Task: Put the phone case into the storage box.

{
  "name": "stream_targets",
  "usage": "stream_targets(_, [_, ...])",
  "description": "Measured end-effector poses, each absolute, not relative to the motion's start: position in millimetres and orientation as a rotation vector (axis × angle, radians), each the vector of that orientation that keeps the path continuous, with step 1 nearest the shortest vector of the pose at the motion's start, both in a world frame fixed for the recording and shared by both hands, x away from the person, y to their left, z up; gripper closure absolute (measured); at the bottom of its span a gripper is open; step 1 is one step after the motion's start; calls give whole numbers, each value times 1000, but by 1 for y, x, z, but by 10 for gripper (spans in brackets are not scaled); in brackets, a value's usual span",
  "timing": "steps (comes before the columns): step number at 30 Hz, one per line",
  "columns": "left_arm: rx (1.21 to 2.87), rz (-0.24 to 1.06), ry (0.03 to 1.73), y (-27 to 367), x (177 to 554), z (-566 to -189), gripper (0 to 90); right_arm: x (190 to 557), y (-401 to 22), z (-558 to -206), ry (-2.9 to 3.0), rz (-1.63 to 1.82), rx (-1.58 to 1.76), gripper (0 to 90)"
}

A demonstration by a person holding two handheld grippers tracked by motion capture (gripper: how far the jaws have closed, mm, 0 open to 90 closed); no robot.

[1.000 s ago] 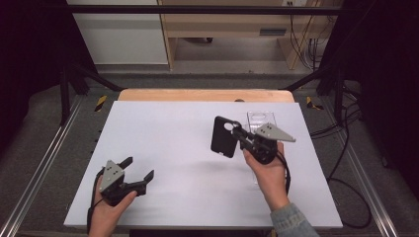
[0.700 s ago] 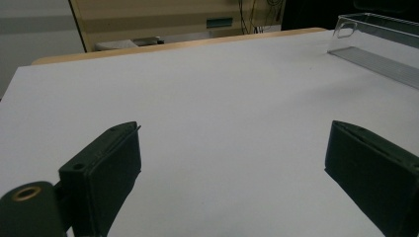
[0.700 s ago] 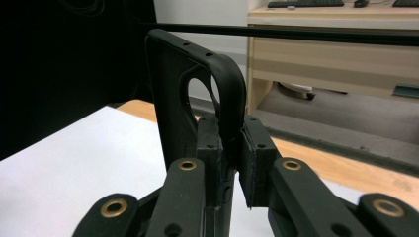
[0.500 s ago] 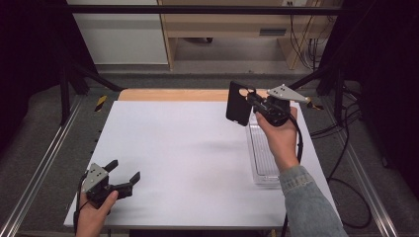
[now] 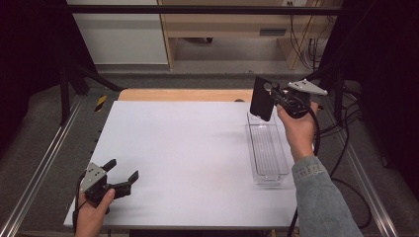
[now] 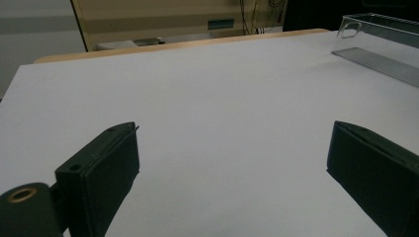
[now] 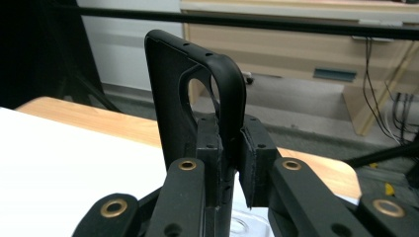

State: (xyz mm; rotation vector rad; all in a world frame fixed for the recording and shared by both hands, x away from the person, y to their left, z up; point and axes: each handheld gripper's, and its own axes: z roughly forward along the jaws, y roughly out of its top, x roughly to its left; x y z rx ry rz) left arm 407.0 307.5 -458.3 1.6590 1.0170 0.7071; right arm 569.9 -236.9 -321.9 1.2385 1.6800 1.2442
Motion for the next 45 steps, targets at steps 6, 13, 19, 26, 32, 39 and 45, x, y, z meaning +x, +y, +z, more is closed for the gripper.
stream_targets(6, [1657,708,1014,309,408,-459,59,578,-244,-334,1683,1210,1284,807])
stream_targets(13, [1657,710,1011,309,408,-458,58,589,-243,-348,1709,1173,1309,807])
stream_targets(19, [1653,714,1002,308,407,-458,57,599,-239,-357,1728,1158,1323,806])
stream_targets(26, [1645,705,1002,308,408,-458,53,606,-236,-364,1748,1154,1334,806])
stream_targets(32, [1638,707,997,309,408,-457,54,612,-232,-373,1773,1143,1336,806])
stream_targets(39, [1637,707,994,309,408,-457,54,616,-231,-379,1780,1135,1346,805])
stream_targets(45, [1638,704,994,308,408,-458,54,618,-233,-382,1780,1132,1357,803])
